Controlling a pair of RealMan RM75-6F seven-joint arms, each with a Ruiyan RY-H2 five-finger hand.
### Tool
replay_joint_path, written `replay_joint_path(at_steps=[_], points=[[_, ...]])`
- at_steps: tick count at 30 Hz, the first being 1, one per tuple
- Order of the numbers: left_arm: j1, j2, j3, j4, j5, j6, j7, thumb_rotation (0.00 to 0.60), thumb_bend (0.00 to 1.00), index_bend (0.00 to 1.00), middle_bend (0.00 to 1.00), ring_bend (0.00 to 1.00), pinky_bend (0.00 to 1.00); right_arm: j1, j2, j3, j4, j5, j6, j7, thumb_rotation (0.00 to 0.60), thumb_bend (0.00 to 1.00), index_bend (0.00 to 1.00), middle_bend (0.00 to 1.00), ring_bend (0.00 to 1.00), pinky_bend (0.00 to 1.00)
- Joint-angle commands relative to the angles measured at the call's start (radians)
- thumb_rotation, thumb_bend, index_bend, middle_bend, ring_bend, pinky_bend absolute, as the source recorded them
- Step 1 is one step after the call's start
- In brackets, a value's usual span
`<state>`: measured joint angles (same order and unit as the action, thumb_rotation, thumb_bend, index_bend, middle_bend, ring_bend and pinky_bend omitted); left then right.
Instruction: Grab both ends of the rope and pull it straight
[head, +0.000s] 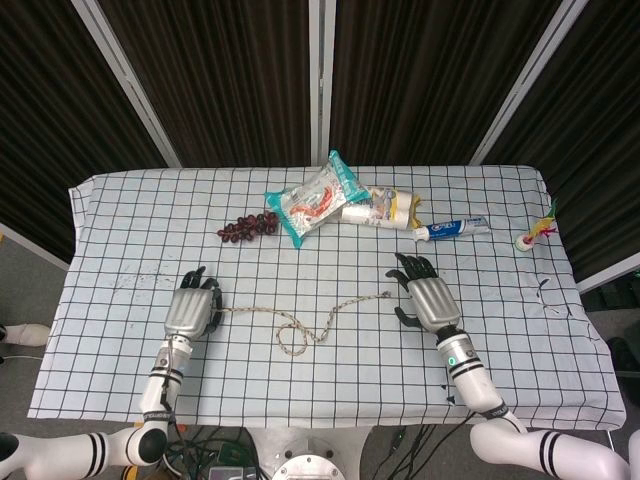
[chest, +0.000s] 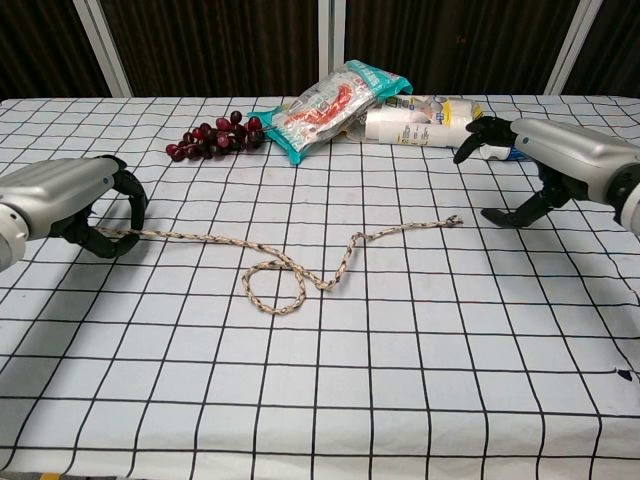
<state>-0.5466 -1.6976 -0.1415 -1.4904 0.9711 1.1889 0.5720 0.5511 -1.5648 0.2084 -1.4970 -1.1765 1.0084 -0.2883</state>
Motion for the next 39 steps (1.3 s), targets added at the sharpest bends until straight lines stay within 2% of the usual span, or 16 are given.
replay_joint_path(at_steps=[1, 7, 14, 20, 39], points=[[-0.001, 0.001, -0.002, -0.001, 0.001, -0.001, 0.0, 0.6, 0.4, 0.56, 0.26, 0.0, 0.1, 0.04, -0.038, 0.019, 0.051, 0.041, -0.046, -0.015, 0.6, 0.3, 0.27, 0.02, 0.0, 0.0], [-0.002, 0.005, -0.006, -0.006, -0.002, -0.003, 0.004, 0.6, 0.4, 0.57, 0.26, 0.0, 0.1, 0.09, -0.087, 0.031, 0.118, 0.104, -0.103, -0.031, 0.6, 0.3, 0.29, 0.03, 0.0, 0.0], [-0.002, 0.009, -0.005, -0.013, -0.008, -0.004, 0.018, 0.6, 0.4, 0.57, 0.26, 0.0, 0.1, 0.116, -0.131, 0.029, 0.165, 0.139, -0.107, -0.043, 0.6, 0.3, 0.32, 0.04, 0.0, 0.0], [-0.005, 0.007, -0.01, -0.012, -0.009, -0.002, 0.022, 0.6, 0.4, 0.57, 0.26, 0.0, 0.1, 0.129, -0.159, 0.028, 0.203, 0.15, -0.102, -0.042, 0.6, 0.31, 0.39, 0.06, 0.0, 0.0], [-0.004, 0.012, -0.009, -0.019, -0.019, -0.004, 0.027, 0.6, 0.4, 0.57, 0.26, 0.0, 0.1, 0.134, -0.209, 0.011, 0.275, 0.152, -0.09, -0.018, 0.6, 0.32, 0.46, 0.09, 0.0, 0.0]])
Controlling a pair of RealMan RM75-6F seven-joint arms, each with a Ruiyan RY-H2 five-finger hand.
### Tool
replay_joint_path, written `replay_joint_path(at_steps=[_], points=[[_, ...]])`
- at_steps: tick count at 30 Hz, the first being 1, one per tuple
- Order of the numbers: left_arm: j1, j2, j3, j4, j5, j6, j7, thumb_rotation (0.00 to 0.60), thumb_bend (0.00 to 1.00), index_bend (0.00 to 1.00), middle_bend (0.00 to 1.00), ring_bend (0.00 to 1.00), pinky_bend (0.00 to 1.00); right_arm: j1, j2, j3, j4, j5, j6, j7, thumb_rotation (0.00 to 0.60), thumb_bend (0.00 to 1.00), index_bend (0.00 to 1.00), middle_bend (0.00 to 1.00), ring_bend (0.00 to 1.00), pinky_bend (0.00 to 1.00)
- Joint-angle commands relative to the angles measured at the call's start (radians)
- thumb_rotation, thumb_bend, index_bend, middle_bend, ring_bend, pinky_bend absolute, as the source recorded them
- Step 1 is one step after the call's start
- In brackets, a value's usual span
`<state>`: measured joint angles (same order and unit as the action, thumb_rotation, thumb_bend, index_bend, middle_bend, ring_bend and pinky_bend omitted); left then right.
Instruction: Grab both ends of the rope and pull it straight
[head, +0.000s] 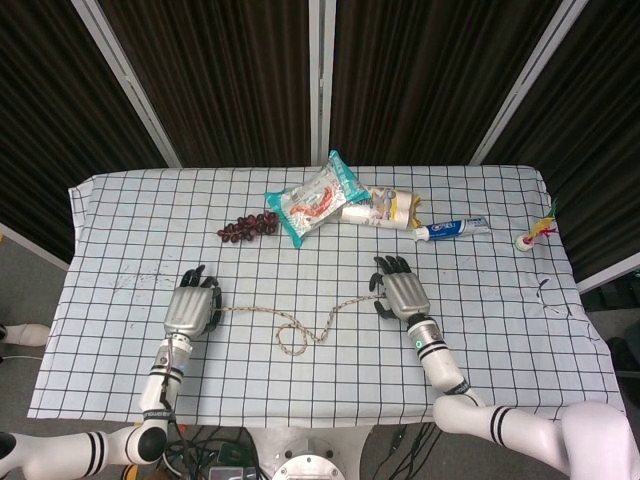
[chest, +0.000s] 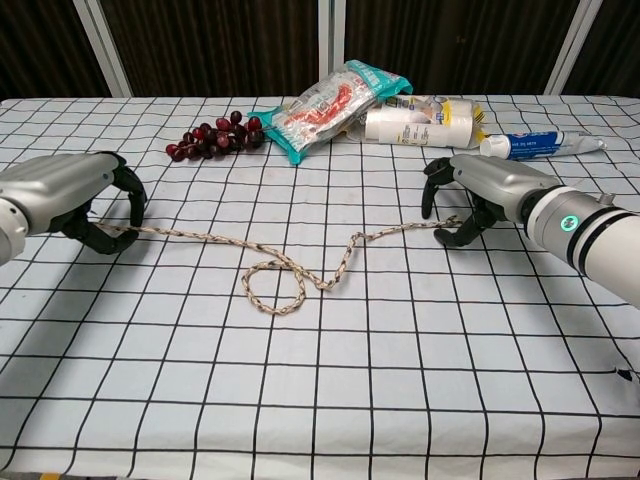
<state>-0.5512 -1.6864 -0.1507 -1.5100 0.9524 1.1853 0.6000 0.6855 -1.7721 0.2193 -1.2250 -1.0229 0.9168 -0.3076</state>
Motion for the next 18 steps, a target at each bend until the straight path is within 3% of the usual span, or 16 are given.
replay_joint_path(at_steps=[1, 18], points=[[0.001, 0.001, 0.0, 0.001, -0.001, -0.001, -0.001, 0.6, 0.4, 0.57, 0.26, 0.0, 0.1, 0.0, -0.003, -0.001, 0.005, -0.002, 0.002, 0.002, 0.6, 0.32, 0.46, 0.09, 0.0, 0.0], [0.001, 0.005, 0.0, 0.0, -0.004, -0.001, -0.003, 0.6, 0.4, 0.57, 0.26, 0.0, 0.1, 0.005, -0.02, 0.008, 0.018, 0.025, 0.001, -0.006, 0.6, 0.35, 0.52, 0.12, 0.0, 0.0]])
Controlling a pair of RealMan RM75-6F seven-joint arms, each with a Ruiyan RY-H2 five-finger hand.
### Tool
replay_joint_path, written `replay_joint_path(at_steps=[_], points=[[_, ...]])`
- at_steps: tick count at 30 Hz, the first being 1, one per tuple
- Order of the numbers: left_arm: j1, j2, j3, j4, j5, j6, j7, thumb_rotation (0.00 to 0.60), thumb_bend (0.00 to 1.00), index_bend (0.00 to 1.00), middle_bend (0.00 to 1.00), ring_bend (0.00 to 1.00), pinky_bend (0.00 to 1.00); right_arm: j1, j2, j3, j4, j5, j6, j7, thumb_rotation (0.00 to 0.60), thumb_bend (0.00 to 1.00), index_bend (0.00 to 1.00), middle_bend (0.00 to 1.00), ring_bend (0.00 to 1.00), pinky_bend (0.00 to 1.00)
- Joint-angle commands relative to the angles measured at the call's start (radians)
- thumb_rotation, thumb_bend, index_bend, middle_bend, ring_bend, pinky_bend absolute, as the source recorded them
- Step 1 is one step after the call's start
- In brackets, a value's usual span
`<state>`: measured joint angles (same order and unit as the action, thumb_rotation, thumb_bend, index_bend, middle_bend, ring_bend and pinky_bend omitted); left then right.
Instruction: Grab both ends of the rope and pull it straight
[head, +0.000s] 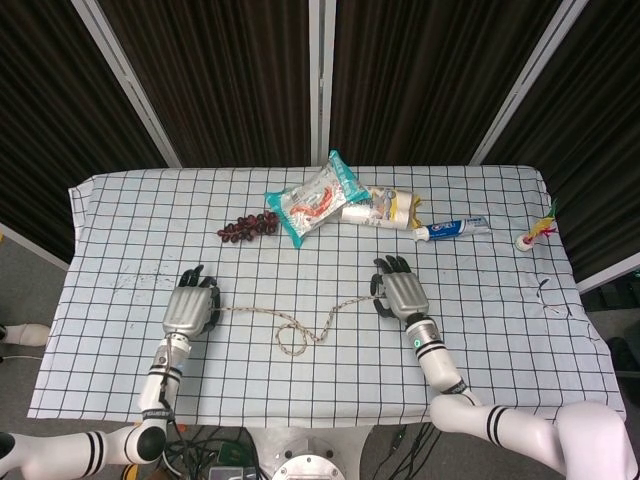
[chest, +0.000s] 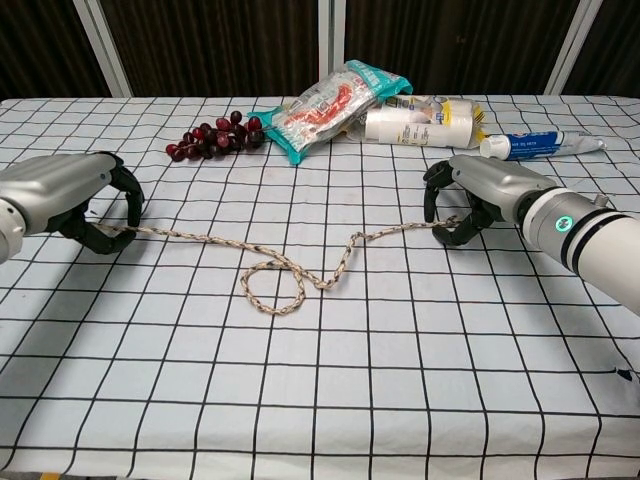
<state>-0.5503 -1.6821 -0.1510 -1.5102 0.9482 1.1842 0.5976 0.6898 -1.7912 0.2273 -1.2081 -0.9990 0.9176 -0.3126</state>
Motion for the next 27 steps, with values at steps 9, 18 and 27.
replay_joint_path(at_steps=[9, 18, 27], points=[[-0.001, -0.001, 0.001, 0.002, 0.0, -0.002, -0.001, 0.6, 0.4, 0.57, 0.26, 0.0, 0.1, 0.0, -0.004, 0.001, 0.008, 0.008, -0.001, 0.0, 0.6, 0.36, 0.54, 0.13, 0.0, 0.0], [-0.001, 0.0, 0.001, 0.001, 0.002, -0.001, -0.004, 0.6, 0.4, 0.57, 0.26, 0.0, 0.1, -0.005, -0.007, 0.002, 0.014, -0.001, 0.009, 0.015, 0.6, 0.36, 0.59, 0.14, 0.0, 0.0], [0.007, 0.012, 0.003, -0.005, 0.013, 0.006, -0.02, 0.6, 0.4, 0.57, 0.26, 0.0, 0.1, -0.041, 0.015, -0.007, -0.026, -0.028, 0.056, 0.047, 0.6, 0.38, 0.59, 0.15, 0.0, 0.0]])
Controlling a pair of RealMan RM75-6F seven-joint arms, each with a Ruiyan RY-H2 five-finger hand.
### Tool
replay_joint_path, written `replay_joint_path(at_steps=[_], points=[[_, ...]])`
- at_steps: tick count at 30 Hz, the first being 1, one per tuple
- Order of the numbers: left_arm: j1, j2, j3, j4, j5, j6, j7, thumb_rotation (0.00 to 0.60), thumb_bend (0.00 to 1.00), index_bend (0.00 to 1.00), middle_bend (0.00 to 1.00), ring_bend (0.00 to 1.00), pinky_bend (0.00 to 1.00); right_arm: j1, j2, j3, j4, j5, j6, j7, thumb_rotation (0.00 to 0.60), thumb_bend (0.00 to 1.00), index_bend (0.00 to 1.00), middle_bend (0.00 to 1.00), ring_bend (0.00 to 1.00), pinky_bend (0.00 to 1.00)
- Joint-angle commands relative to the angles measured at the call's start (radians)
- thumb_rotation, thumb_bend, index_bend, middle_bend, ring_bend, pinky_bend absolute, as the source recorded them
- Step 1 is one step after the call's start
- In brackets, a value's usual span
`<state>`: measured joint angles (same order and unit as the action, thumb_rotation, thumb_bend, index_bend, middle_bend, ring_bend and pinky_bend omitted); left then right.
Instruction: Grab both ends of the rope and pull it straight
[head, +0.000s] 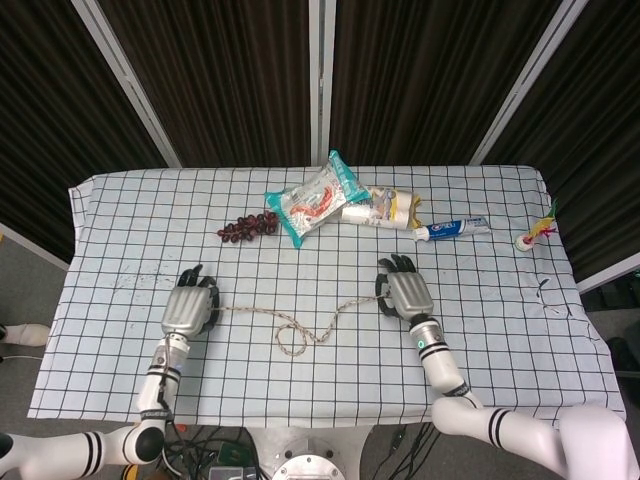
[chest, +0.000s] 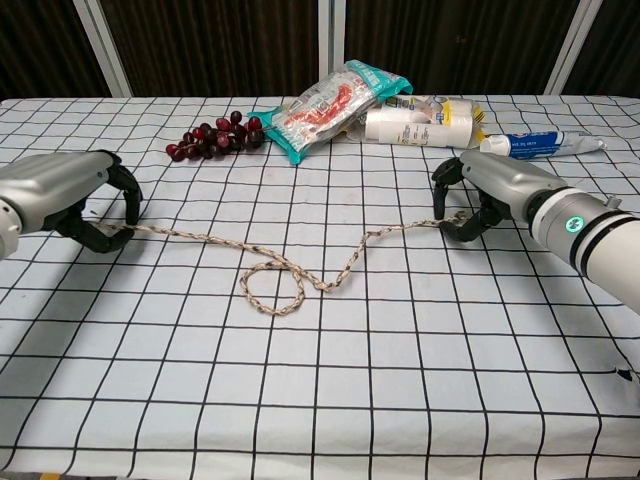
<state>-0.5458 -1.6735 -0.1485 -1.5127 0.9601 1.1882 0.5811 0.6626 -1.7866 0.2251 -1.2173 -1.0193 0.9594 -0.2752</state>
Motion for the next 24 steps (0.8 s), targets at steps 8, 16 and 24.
replay_joint_path(at_steps=[8, 16, 24], points=[[0.019, 0.044, -0.006, -0.011, 0.019, 0.005, -0.053, 0.6, 0.4, 0.57, 0.26, 0.0, 0.1, -0.086, 0.072, -0.028, -0.129, -0.014, 0.107, -0.004, 0.6, 0.38, 0.6, 0.16, 0.0, 0.0], [0.045, 0.1, 0.006, -0.026, 0.045, 0.004, -0.11, 0.6, 0.4, 0.57, 0.26, 0.0, 0.1, -0.162, 0.157, -0.073, -0.207, -0.036, 0.16, 0.009, 0.6, 0.38, 0.6, 0.16, 0.0, 0.0], [0.082, 0.147, 0.03, -0.027, 0.085, 0.009, -0.18, 0.6, 0.39, 0.57, 0.26, 0.0, 0.1, -0.228, 0.241, -0.093, -0.24, -0.071, 0.197, 0.074, 0.6, 0.38, 0.61, 0.16, 0.0, 0.0]])
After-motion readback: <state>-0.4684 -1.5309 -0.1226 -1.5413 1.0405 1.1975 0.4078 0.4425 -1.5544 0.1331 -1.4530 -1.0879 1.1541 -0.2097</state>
